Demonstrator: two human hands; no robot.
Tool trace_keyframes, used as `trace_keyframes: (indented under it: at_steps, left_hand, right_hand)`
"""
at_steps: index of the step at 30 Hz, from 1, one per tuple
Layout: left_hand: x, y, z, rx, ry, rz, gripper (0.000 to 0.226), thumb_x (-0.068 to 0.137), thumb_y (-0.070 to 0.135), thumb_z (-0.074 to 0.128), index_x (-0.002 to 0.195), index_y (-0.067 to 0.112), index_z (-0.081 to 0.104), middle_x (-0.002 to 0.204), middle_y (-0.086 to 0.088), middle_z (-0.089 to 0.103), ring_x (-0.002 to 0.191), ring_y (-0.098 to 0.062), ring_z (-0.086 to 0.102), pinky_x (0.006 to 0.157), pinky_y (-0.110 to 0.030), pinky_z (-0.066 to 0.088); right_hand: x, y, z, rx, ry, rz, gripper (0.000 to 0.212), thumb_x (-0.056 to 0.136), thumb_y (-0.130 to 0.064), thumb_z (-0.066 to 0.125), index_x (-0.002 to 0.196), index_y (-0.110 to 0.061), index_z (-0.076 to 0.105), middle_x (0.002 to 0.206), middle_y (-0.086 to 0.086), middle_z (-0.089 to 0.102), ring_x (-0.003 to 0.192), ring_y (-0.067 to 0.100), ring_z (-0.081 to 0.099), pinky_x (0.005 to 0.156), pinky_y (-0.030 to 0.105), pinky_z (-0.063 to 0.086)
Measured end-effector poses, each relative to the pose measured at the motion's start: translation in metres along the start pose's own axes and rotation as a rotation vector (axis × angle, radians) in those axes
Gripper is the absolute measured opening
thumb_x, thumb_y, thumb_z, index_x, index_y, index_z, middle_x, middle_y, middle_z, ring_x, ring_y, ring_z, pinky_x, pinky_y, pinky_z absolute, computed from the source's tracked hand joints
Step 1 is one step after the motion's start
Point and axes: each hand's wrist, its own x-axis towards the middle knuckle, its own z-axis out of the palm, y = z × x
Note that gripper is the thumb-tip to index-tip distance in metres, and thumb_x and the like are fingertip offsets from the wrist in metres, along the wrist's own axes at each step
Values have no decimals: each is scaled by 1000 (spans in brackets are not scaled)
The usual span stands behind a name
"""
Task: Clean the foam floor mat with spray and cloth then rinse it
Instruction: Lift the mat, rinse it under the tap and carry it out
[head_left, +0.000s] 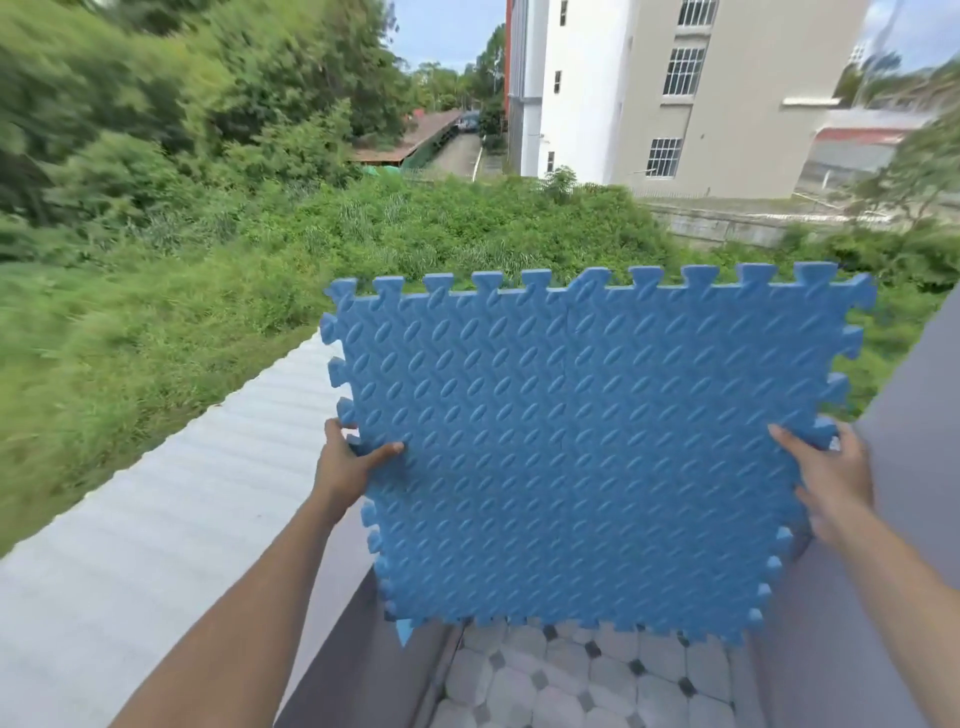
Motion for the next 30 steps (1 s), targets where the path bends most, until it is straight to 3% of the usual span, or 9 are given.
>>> trace_keyframes:
  at_steps: [4, 9, 12, 15, 19, 21, 23, 26, 30]
  left_hand:
    - [-33, -14, -29, -39, 70, 18, 82, 53, 54, 83, 119, 24, 44, 113, -1, 57, 103, -24, 62, 89, -49, 54]
    - [-70, -16, -60, -37, 99, 33, 75, 55, 53, 81, 118, 24, 51, 114, 2, 65, 102, -20, 65, 92, -46, 53]
    - [-89, -15, -81, -2, 149, 35, 57, 69, 40, 81, 116, 24, 52, 114, 1, 66, 103, -21, 65, 92, -45, 53]
    - [-109, -17, -98, 17, 215, 28, 54, 73, 39, 79, 116, 25, 50, 116, 1, 65, 103, -20, 64, 92, -46, 53]
    - [-152, -22, -112, 51, 446, -12, 54, 77, 35, 78, 116, 16, 44, 110, -4, 62, 97, -22, 62, 81, -38, 53]
    - [-180, -25, -121, 70, 571, -69, 61, 75, 38, 79, 116, 16, 39, 109, -6, 59, 95, -24, 61, 77, -36, 51]
    - [-211, -33, -134, 94, 706, -92, 64, 75, 38, 79, 119, 15, 38, 111, -9, 57, 94, -24, 59, 76, -35, 50]
    - [-260, -47, -153, 151, 910, -127, 65, 77, 36, 77, 126, 15, 40, 119, -16, 50, 97, -24, 54, 84, -40, 49]
    - [-332, -65, -174, 242, 1105, -232, 69, 85, 35, 69, 140, 15, 33, 129, -21, 38, 97, -29, 48, 90, -39, 41]
  right_hand:
    - [-15, -22, 13, 45, -57, -9, 40, 81, -17, 77, 108, -32, 52, 82, -14, 65, 62, -4, 60, 47, 13, 46]
    - [-28, -26, 27, 32, -130, 41, 33, 75, -21, 81, 92, -35, 55, 92, -5, 66, 71, 10, 60, 46, 16, 47]
    - [-33, -25, 45, 50, -219, 20, 36, 77, -19, 79, 100, -32, 56, 105, 2, 67, 76, 12, 62, 58, 24, 53]
    - [-33, -21, 66, 43, -312, 2, 39, 77, -23, 80, 106, -33, 56, 113, 6, 67, 87, 16, 64, 66, 28, 53]
    - [-41, -21, 98, 28, -416, 19, 68, 69, -32, 84, 125, -38, 47, 107, 1, 66, 89, 16, 64, 74, 36, 48]
    - [-48, -20, 119, 16, -528, 35, 70, 77, -22, 81, 134, -32, 41, 107, 4, 66, 84, 12, 62, 73, 34, 47]
    - [-60, -13, 143, -22, -659, 38, 65, 79, -15, 79, 128, -35, 41, 112, 11, 66, 88, 18, 64, 75, 38, 50]
    - [-88, 1, 181, -121, -835, -27, 63, 77, -5, 78, 117, -40, 43, 116, 22, 65, 86, 22, 63, 81, 44, 52]
    - [-148, 18, 224, -205, -1006, -128, 78, 71, -7, 81, 129, -37, 41, 114, 21, 65, 91, 23, 62, 89, 50, 52]
